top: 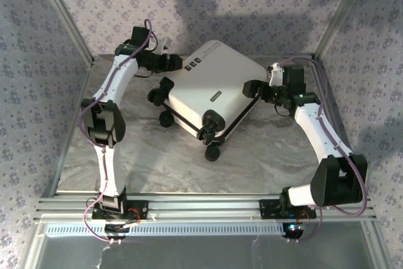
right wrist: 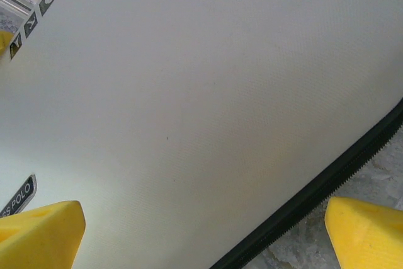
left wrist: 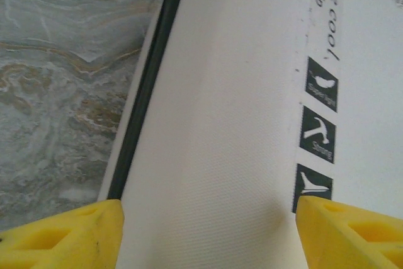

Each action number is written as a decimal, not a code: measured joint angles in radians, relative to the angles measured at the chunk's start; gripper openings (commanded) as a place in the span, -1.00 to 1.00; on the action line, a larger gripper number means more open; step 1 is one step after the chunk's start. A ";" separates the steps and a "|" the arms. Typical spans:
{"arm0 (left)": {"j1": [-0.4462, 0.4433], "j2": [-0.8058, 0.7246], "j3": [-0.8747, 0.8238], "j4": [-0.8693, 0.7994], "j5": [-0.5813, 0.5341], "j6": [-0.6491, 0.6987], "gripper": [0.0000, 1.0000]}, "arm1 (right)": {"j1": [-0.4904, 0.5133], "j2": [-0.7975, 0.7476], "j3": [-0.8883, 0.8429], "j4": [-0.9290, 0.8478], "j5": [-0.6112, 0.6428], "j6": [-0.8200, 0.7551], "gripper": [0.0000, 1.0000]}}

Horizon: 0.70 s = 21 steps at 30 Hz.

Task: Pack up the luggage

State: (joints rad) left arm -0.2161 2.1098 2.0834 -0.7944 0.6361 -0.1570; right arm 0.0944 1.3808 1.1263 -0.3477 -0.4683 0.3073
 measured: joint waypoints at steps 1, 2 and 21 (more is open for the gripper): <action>-0.002 0.000 0.000 0.000 0.009 0.000 0.43 | 0.002 0.008 0.000 0.008 -0.005 0.000 0.99; -0.004 0.000 -0.001 0.001 0.022 0.000 0.42 | 0.003 0.024 0.005 0.010 -0.013 0.000 0.99; -0.142 -0.515 -0.733 0.355 -0.193 -0.110 0.46 | 0.074 0.487 0.598 -0.288 0.021 -0.178 0.97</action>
State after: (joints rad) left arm -0.3584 1.5948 1.3502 -0.4393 0.4435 -0.2672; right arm 0.1680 1.8675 1.7241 -0.6361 -0.4473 0.1291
